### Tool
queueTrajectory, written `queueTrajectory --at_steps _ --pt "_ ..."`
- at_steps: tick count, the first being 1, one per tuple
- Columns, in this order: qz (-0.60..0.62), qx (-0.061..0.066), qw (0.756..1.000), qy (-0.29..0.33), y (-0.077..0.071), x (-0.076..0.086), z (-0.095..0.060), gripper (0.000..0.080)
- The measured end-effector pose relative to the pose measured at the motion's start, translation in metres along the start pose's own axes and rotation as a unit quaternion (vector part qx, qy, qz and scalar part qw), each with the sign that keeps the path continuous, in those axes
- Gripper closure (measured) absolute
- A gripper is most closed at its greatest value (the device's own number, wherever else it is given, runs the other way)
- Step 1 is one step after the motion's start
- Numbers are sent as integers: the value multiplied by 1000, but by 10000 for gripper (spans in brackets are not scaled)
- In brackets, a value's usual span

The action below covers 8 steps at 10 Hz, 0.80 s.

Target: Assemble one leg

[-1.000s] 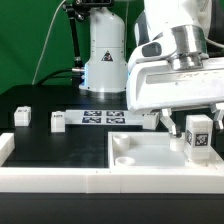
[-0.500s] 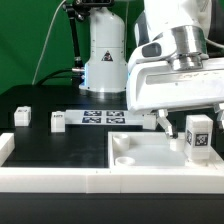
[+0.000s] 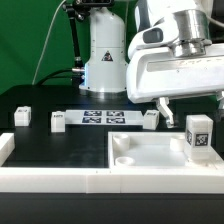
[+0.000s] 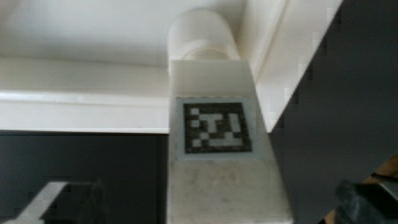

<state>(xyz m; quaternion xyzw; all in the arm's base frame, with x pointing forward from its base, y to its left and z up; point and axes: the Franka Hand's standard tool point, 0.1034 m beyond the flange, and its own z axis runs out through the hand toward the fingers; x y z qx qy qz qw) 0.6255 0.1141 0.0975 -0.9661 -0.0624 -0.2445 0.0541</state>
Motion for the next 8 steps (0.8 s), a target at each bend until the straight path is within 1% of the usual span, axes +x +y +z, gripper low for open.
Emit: queueTrajectory --at_steps 1,2,4,6,8 --pt "1 2 1000 -18 0 -3 4 150" --pt "3 10 998 -63 0 -3 7 150" --pt "8 23 989 -149 0 1 8 150" --pt "10 29 983 -178 1 2 9 150" --pt "10 26 985 -168 4 2 11 150"
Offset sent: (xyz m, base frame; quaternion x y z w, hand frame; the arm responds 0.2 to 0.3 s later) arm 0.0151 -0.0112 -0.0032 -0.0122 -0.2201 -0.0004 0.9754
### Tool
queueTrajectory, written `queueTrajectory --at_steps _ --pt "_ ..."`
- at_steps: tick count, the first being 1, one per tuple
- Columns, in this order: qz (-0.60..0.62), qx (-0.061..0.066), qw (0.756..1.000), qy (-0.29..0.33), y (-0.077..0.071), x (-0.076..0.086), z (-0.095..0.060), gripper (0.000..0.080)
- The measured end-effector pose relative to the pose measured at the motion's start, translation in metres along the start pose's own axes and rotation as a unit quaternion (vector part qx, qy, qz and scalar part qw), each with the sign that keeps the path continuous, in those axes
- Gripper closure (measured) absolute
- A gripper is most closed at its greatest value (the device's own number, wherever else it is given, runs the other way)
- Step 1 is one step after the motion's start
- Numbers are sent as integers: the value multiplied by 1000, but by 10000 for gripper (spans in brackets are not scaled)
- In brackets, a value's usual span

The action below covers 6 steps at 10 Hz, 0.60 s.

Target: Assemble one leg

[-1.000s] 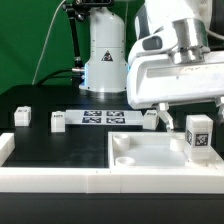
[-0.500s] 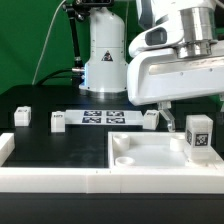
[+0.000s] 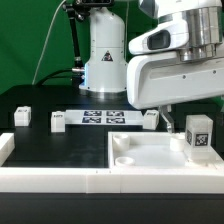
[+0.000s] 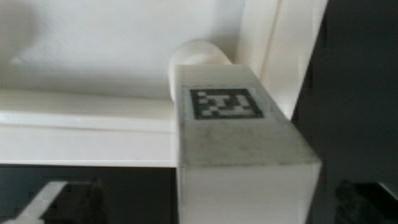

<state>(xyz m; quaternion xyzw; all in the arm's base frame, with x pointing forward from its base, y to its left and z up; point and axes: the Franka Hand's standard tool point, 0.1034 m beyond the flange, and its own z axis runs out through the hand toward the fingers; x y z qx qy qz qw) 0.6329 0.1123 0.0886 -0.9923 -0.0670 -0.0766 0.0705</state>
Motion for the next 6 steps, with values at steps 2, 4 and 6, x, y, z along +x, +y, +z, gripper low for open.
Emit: queueTrajectory --at_steps 2,4,6 --pt "0 -1 1000 5 0 0 1 300" --pt "0 -1 1000 5 0 0 1 478" --pt "9 -1 1000 5 0 0 1 508"
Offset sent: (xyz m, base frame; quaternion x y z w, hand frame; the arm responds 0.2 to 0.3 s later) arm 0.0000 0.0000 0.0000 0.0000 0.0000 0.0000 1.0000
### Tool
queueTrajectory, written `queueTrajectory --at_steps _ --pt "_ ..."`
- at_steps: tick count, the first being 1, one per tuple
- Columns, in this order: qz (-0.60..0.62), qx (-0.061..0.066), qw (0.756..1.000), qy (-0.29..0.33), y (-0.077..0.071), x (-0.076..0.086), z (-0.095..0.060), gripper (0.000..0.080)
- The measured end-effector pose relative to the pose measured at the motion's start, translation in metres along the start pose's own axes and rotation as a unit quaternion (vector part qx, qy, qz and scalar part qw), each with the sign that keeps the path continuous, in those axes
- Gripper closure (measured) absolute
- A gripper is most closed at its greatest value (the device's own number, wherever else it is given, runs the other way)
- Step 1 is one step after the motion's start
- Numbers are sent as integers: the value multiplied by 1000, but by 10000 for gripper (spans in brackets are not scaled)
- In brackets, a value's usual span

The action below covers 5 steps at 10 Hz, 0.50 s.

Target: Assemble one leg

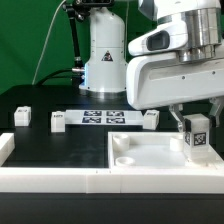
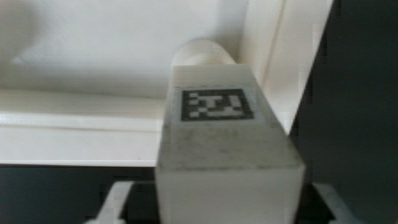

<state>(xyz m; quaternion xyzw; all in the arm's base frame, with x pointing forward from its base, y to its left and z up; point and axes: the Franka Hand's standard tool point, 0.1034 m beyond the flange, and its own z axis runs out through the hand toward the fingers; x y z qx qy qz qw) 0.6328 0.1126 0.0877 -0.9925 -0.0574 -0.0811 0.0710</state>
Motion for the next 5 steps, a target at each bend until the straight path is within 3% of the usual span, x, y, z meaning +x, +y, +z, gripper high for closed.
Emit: queueTrajectory --at_steps 3,5 --pt "91 -1 996 9 2 -1 0 508" --pt "218 -4 976 17 6 0 1 508"
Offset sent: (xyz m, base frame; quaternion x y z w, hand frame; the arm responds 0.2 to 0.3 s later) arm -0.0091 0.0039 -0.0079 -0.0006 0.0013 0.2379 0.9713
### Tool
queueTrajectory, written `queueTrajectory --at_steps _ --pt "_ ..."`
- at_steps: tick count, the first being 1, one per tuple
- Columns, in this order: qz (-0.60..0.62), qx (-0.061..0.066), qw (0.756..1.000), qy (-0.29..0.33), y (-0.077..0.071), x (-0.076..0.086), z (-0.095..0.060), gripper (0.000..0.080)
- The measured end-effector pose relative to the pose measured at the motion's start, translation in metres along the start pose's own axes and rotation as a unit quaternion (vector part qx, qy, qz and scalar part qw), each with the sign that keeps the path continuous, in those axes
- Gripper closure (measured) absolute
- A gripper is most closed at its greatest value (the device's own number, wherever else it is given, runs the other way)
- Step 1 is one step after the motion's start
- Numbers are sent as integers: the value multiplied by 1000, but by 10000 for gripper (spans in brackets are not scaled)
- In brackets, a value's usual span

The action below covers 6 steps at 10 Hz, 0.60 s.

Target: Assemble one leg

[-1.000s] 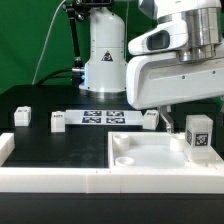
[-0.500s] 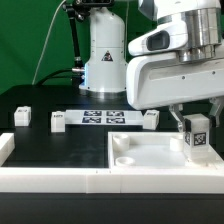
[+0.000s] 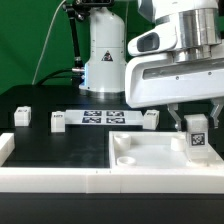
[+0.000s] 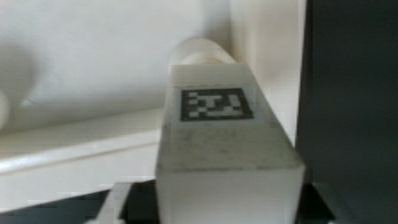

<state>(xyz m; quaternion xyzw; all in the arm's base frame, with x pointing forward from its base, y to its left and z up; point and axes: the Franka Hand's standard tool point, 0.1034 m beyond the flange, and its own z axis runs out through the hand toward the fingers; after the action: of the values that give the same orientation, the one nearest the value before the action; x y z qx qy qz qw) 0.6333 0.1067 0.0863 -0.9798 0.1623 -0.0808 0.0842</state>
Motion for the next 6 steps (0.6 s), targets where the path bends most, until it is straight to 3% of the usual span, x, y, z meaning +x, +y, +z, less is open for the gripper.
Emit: queueTrajectory --at_steps 4,6 --pt "196 -3 981 8 8 1 0 507" --pt "331 -5 944 14 13 -2 0 506"
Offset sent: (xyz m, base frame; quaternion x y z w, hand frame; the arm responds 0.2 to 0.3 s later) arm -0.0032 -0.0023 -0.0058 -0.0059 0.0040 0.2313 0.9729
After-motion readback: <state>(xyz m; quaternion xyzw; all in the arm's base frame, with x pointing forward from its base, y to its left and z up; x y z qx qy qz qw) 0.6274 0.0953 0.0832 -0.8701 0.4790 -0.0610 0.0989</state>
